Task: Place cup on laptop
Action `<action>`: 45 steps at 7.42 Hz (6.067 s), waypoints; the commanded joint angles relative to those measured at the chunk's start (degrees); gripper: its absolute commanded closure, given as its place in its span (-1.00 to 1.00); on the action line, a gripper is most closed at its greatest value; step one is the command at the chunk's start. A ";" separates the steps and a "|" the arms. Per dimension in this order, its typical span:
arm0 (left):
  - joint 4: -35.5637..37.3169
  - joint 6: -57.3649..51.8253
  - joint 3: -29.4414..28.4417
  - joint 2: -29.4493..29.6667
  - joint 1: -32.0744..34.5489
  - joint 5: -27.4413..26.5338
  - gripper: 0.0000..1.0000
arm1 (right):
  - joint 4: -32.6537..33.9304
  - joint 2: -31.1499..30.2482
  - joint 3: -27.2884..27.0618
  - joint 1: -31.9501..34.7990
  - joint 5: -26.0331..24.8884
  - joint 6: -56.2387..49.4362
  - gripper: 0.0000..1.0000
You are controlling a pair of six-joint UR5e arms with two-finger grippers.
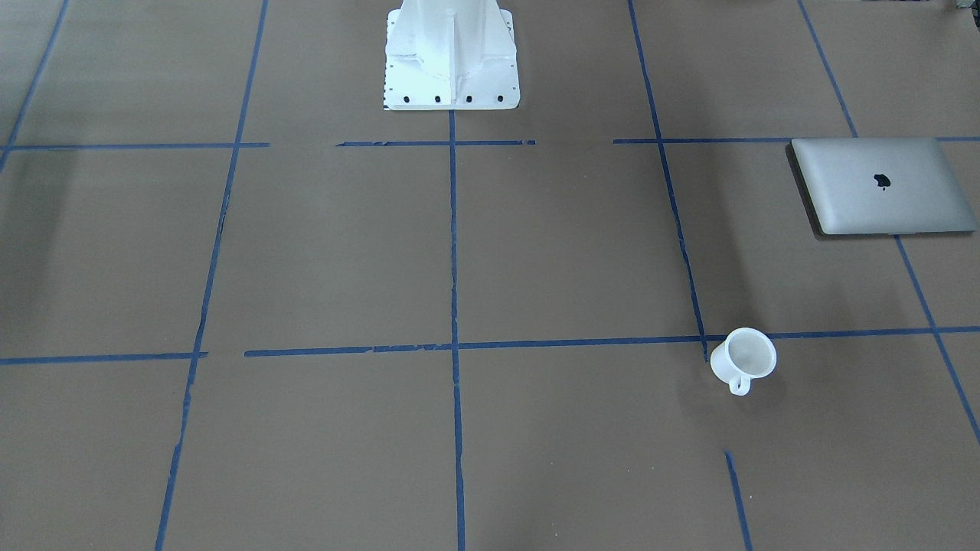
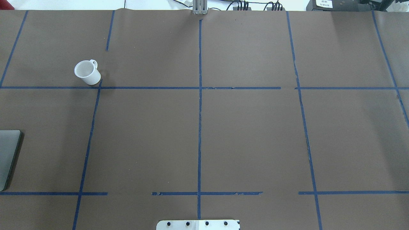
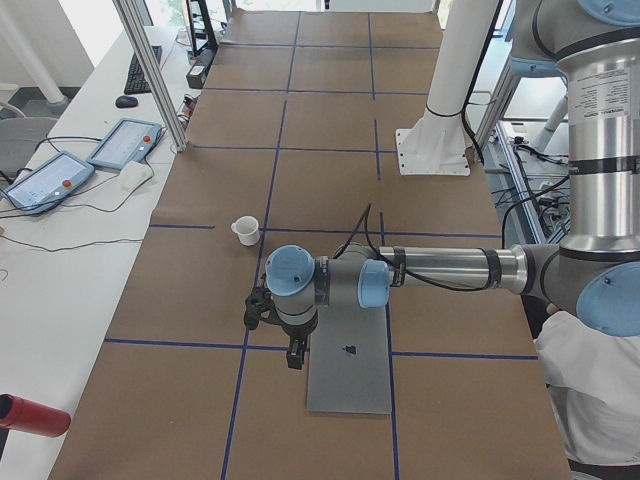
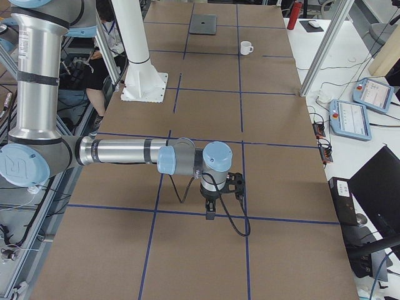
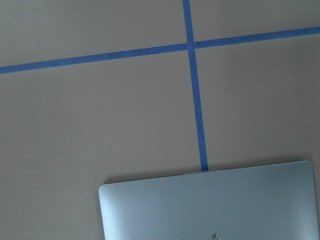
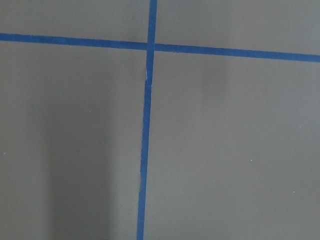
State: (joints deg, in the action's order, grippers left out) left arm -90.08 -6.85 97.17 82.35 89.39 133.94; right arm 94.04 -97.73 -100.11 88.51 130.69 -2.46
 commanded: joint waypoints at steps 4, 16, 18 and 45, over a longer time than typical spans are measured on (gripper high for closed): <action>-1.40 -0.44 0.65 0.18 -0.26 0.35 -1.00 | 0.00 0.00 0.00 0.00 0.00 0.00 -1.00; -13.10 27.31 -41.14 52.80 -28.29 -4.48 -0.99 | 0.00 0.00 0.00 0.00 0.00 -0.09 -1.00; -18.02 30.04 -45.56 52.38 -30.48 -4.57 -0.99 | 0.00 0.00 0.00 0.00 0.00 0.00 -1.00; -27.69 24.87 -11.12 -5.18 -14.94 2.37 1.00 | 0.00 0.00 0.00 0.00 0.00 0.00 -1.00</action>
State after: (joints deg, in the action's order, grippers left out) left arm -114.97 16.61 87.22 77.56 74.91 136.37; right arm 94.04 -97.73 -100.11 88.51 130.66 -2.46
